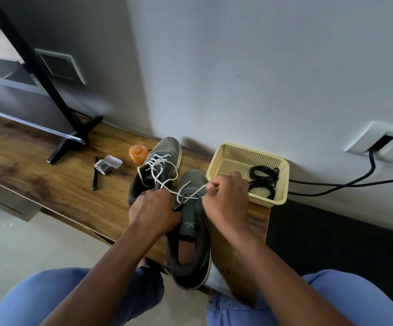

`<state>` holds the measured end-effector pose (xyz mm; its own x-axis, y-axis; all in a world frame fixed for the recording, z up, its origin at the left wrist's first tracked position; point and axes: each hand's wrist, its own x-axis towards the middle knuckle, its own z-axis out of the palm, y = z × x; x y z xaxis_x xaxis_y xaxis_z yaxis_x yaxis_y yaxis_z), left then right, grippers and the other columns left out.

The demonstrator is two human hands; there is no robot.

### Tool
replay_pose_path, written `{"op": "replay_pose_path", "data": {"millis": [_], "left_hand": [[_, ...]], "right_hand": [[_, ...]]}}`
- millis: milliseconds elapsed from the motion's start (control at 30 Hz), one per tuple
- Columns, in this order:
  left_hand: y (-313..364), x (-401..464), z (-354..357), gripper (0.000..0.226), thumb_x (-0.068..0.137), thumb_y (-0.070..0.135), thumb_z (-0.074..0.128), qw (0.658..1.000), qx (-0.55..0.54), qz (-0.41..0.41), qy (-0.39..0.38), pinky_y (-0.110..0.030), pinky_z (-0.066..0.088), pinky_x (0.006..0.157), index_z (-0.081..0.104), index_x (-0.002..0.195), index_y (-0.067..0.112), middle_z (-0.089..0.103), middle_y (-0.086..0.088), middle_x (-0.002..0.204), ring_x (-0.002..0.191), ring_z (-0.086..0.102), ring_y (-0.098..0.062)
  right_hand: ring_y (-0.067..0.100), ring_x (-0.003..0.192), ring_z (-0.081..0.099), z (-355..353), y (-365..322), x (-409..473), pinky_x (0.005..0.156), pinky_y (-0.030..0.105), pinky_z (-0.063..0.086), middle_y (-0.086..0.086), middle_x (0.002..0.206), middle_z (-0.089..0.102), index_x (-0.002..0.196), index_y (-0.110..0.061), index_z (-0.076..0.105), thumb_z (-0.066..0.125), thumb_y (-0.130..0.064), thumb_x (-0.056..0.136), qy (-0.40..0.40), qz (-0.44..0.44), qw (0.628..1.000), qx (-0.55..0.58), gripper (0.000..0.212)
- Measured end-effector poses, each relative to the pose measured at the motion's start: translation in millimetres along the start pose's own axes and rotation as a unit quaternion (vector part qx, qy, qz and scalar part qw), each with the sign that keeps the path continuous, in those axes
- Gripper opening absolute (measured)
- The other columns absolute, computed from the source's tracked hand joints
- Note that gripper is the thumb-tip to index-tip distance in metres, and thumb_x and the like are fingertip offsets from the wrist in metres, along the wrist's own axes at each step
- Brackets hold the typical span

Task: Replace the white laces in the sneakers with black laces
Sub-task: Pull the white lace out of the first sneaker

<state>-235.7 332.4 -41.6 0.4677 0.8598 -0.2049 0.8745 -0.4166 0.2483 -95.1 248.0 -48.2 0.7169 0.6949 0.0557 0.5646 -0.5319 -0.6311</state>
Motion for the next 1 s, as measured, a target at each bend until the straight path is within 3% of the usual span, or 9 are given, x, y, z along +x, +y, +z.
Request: {"op": "replay_pose_path", "data": {"millis": [100, 200, 333, 433, 600, 700, 800, 900, 1000], "left_hand": [[1, 0, 0, 0.027, 0.079, 0.044, 0.073, 1.000, 0.004, 0.002, 0.002, -0.032, 0.046, 0.070, 0.056, 0.079, 0.023, 0.068, -0.003, 0.095, 0.092, 0.066, -0.029], [1, -1, 1, 0.028, 0.079, 0.046, 0.073, 1.000, 0.001, 0.004, 0.006, -0.031, 0.046, 0.067, 0.056, 0.076, 0.024, 0.068, -0.002, 0.090, 0.084, 0.064, -0.026], [4, -2, 1, 0.029, 0.083, 0.041, 0.067, 1.000, -0.002, 0.016, -0.003, -0.033, 0.046, 0.068, 0.049, 0.071, 0.022, 0.068, -0.007, 0.093, 0.091, 0.068, -0.032], [5, -2, 1, 0.034, 0.084, 0.045, 0.068, 1.000, -0.003, 0.022, -0.002, -0.032, 0.044, 0.068, 0.047, 0.069, 0.023, 0.069, -0.008, 0.094, 0.093, 0.068, -0.034], [4, -1, 4, 0.030, 0.085, 0.048, 0.067, 1.000, -0.002, 0.028, 0.010, -0.032, 0.044, 0.066, 0.054, 0.076, 0.022, 0.070, -0.008, 0.093, 0.092, 0.069, -0.033], [5, -2, 4, 0.029, 0.085, 0.045, 0.067, 1.000, 0.002, 0.021, 0.012, -0.032, 0.043, 0.068, 0.053, 0.075, 0.021, 0.071, -0.009, 0.095, 0.095, 0.069, -0.035], [4, -2, 2, 0.026, 0.082, 0.041, 0.069, 1.000, 0.018, 0.008, 0.016, -0.032, 0.044, 0.070, 0.051, 0.078, 0.023, 0.070, -0.009, 0.099, 0.097, 0.067, -0.034], [5, -2, 1, 0.020, 0.082, 0.038, 0.069, 0.999, 0.030, 0.005, 0.016, -0.032, 0.044, 0.069, 0.055, 0.082, 0.024, 0.069, -0.006, 0.098, 0.095, 0.067, -0.031], [5, -1, 1, 0.015, 0.082, 0.034, 0.069, 0.999, 0.046, 0.003, 0.008, -0.033, 0.045, 0.069, 0.059, 0.086, 0.023, 0.067, -0.004, 0.097, 0.089, 0.063, -0.028]], "right_hand": [[0.024, 0.104, 0.048, -3, 2, 2, 0.083, 0.032, 0.034, -0.004, 0.098, 0.054, 0.076, -0.025, 0.062, 0.062, -0.023, 0.088, 0.035, 0.040, 0.996, 0.072, 0.012], [0.019, 0.092, 0.047, -6, -3, -5, 0.078, 0.035, 0.038, -0.010, 0.087, 0.056, 0.064, -0.025, 0.060, 0.056, -0.040, 0.069, 0.016, -0.033, 0.999, -0.012, 0.016], [0.022, 0.100, 0.049, 3, -8, -12, 0.087, 0.042, 0.036, -0.011, 0.097, 0.060, 0.090, -0.031, 0.069, 0.052, -0.046, 0.068, -0.032, -0.179, 0.974, -0.136, 0.032], [0.024, 0.109, 0.049, 15, -5, -14, 0.088, 0.044, 0.033, -0.009, 0.108, 0.063, 0.105, -0.032, 0.071, 0.059, -0.046, 0.078, -0.081, -0.192, 0.957, -0.202, 0.033], [0.024, 0.098, 0.050, 21, -1, -15, 0.076, 0.041, 0.026, -0.007, 0.093, 0.062, 0.081, -0.026, 0.070, 0.070, -0.035, 0.080, -0.032, -0.192, 0.959, -0.207, 0.009], [0.023, 0.092, 0.051, 20, -2, -14, 0.076, 0.038, 0.034, -0.008, 0.089, 0.063, 0.076, -0.026, 0.071, 0.067, -0.031, 0.075, -0.020, -0.142, 0.983, -0.113, 0.007], [0.015, 0.085, 0.063, 8, -2, -6, 0.078, 0.035, 0.051, -0.010, 0.078, 0.072, 0.062, -0.028, 0.070, 0.064, -0.019, 0.073, -0.017, -0.019, 0.994, 0.108, 0.015], [0.011, 0.071, 0.065, 1, -3, 2, 0.074, 0.035, 0.053, -0.010, 0.066, 0.071, 0.058, -0.021, 0.069, 0.072, -0.011, 0.077, 0.003, 0.105, 0.946, 0.305, 0.021], [0.020, 0.068, 0.057, -2, 3, 10, 0.070, 0.042, 0.047, 0.007, 0.069, 0.065, 0.070, -0.012, 0.065, 0.063, -0.024, 0.077, 0.044, 0.165, 0.895, 0.413, 0.014]]}}
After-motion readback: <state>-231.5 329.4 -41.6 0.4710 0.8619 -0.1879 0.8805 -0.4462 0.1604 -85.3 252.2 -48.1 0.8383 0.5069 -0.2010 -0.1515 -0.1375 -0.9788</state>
